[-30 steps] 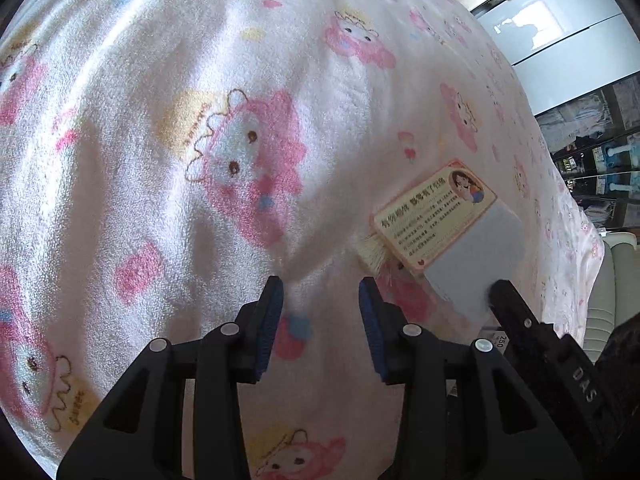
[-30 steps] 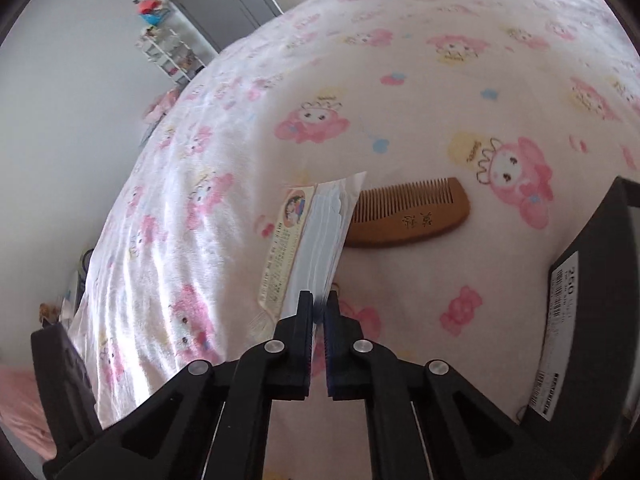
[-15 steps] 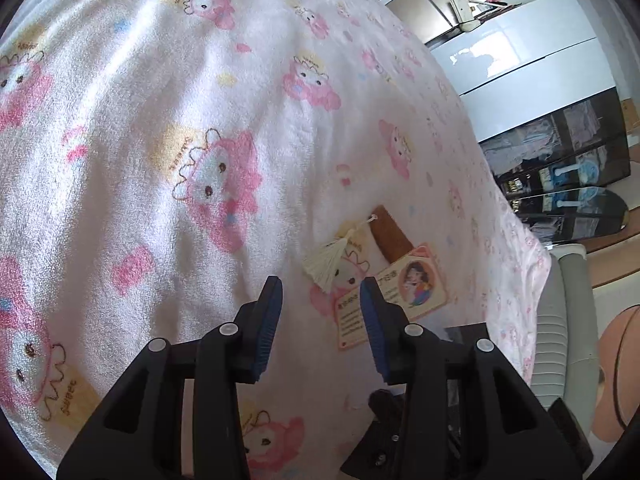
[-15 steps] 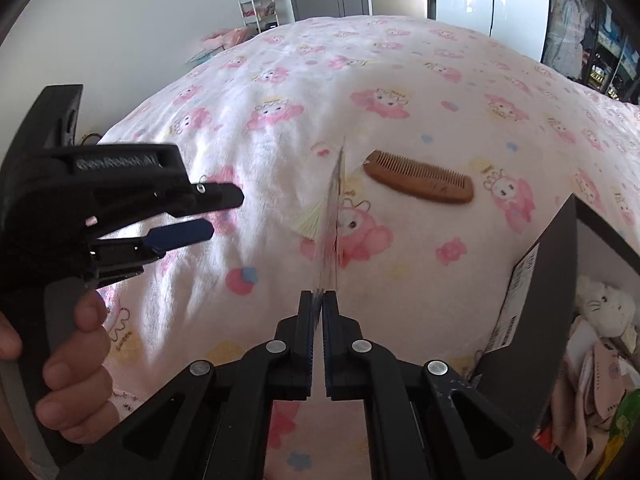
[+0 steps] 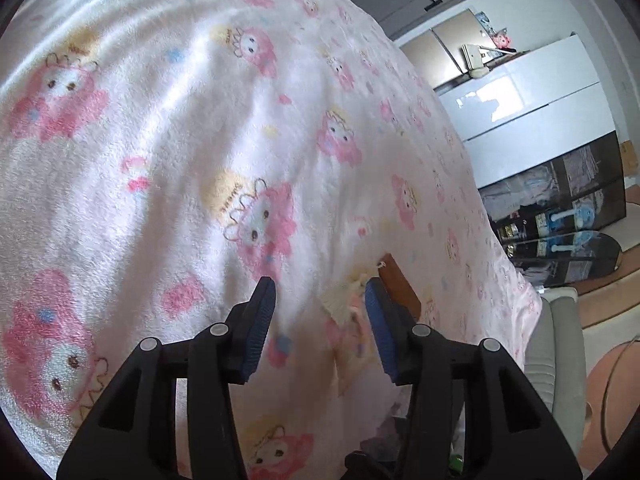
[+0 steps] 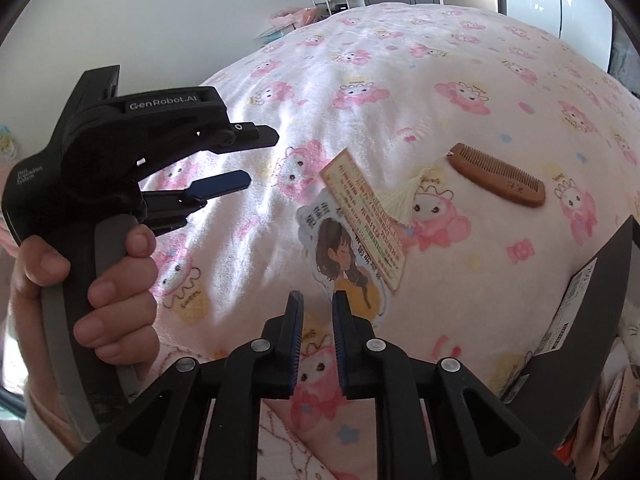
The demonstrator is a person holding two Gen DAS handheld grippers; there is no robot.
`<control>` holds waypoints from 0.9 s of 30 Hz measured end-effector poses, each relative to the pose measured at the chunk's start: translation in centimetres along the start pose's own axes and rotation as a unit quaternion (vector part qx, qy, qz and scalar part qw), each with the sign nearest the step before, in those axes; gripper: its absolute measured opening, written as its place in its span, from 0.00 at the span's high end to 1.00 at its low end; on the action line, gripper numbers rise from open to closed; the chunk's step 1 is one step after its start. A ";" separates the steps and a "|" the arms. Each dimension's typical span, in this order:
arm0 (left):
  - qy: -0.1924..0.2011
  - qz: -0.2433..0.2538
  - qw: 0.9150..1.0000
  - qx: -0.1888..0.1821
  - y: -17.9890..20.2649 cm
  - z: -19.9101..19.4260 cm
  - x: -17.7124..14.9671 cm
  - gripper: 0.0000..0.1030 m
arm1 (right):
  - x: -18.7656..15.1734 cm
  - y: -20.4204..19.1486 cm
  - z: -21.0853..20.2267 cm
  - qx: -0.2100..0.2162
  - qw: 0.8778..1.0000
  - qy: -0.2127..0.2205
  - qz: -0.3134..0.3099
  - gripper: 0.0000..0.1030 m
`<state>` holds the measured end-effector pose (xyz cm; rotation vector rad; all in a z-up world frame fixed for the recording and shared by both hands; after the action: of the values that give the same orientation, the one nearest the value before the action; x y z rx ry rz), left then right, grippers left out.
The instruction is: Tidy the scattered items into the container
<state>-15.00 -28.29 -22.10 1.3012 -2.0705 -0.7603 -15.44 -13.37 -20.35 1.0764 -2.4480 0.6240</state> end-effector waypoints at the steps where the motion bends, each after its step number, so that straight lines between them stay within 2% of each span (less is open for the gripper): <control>1: -0.020 -0.004 1.000 -0.005 -0.1 0.6 -0.4 0.55 | 0.2 0.0 0.1 0.010 1.000 0.003 0.008 0.81; 2: -0.031 -0.006 0.999 0.004 -0.1 1.2 -0.6 0.54 | 0.3 0.0 0.1 0.016 1.000 0.006 0.017 0.78; 6: -0.059 -0.012 0.994 0.090 -2.0 3.0 -1.6 0.52 | 0.2 1.2 0.8 0.009 0.998 -0.002 0.055 0.75; 9: -0.055 -0.022 0.992 0.113 -2.9 3.4 -1.3 0.52 | -0.2 1.3 0.7 0.047 0.995 -0.008 0.090 0.70; 12: -0.058 -0.019 0.991 0.119 -3.0 3.7 -1.6 0.52 | 0.1 0.9 -0.5 0.085 0.991 0.010 0.105 0.60; 14: -0.057 -0.013 0.990 0.127 -2.9 4.0 -1.6 0.52 | 0.5 1.6 -1.1 0.065 0.991 0.027 0.115 0.56; 16: -0.054 -0.009 0.989 0.136 -2.9 4.0 -1.5 0.52 | 0.7 3.5 -1.0 0.016 0.988 0.037 0.148 0.55; 17: -0.054 -0.010 0.988 0.141 -3.0 4.1 -1.5 0.52 | 0.6 4.2 -0.5 0.001 0.985 0.029 0.167 0.55; 20: -0.064 -0.018 0.985 0.157 -3.6 4.6 -1.7 0.52 | -0.4 4.5 2.5 0.016 0.980 -0.035 0.194 0.55; 23: -0.094 -0.031 0.981 0.164 -4.4 5.7 -2.3 0.52 | -1.4 4.7 5.4 0.006 0.975 -0.084 0.207 0.55; 25: -0.119 -0.040 0.979 0.162 -4.8 6.5 -2.9 0.52 | -1.9 5.0 7.2 0.017 0.968 -0.107 0.226 0.55; 27: -0.139 -0.042 0.978 0.152 -4.6 7.0 -3.6 0.54 | -2.0 5.3 8.3 0.038 0.961 -0.108 0.251 0.55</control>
<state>-16.00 -25.50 -30.73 1.5270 -2.4422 -0.7160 -19.64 -13.55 -29.48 0.5617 -2.9379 0.7888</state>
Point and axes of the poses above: each gripper's, at about its wrist camera, not at the fingertips, and z roughly the way its jaws point, y to its right, x to its top, the point moved 9 cm from there along z, roughly the way its jaws point, and after that the axes turned 6 degrees about -z, right-handed, at the moved point
